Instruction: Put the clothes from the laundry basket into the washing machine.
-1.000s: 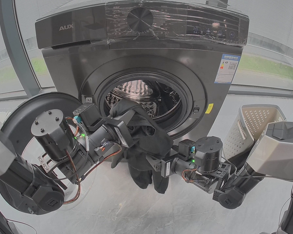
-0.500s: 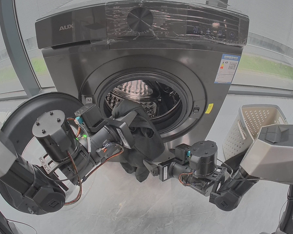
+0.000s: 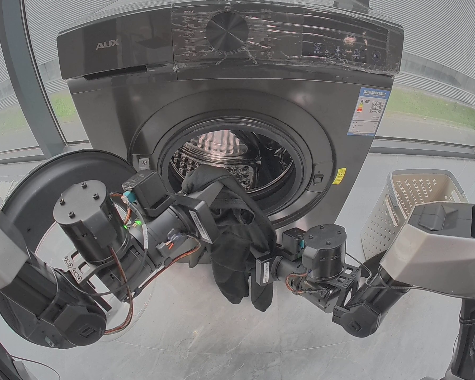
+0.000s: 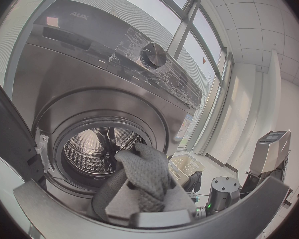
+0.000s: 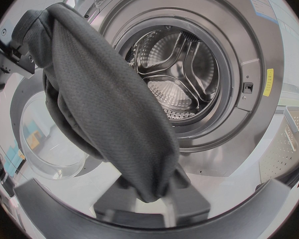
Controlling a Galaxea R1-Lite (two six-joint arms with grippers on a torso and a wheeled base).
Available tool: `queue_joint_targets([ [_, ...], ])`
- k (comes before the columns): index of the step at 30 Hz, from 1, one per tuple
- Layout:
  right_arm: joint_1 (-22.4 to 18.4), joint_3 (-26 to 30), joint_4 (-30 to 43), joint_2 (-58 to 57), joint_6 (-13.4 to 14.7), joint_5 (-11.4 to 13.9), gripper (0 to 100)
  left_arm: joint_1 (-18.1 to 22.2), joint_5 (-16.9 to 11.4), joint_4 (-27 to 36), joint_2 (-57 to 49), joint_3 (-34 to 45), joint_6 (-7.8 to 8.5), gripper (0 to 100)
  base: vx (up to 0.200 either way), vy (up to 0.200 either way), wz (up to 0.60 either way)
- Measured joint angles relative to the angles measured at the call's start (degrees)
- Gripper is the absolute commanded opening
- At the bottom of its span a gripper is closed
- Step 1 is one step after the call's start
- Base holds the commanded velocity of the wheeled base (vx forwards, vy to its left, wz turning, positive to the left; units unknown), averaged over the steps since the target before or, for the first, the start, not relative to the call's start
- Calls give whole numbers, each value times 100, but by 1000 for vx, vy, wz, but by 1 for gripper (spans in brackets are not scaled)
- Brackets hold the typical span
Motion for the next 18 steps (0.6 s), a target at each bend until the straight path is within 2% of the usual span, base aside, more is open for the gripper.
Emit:
queue_joint_targets([
  [10,72,282,16,-327,9,40,0,112,-24,-24,88,22,-9,0,0,0,0],
  [11,78,339,16,-369,7,46,0,160,-37,-41,110,28,-5,100,0,0,0],
  [18,83,733,24,-744,2,161,0,416,-52,-88,260,20,2,100,0,0,0],
])
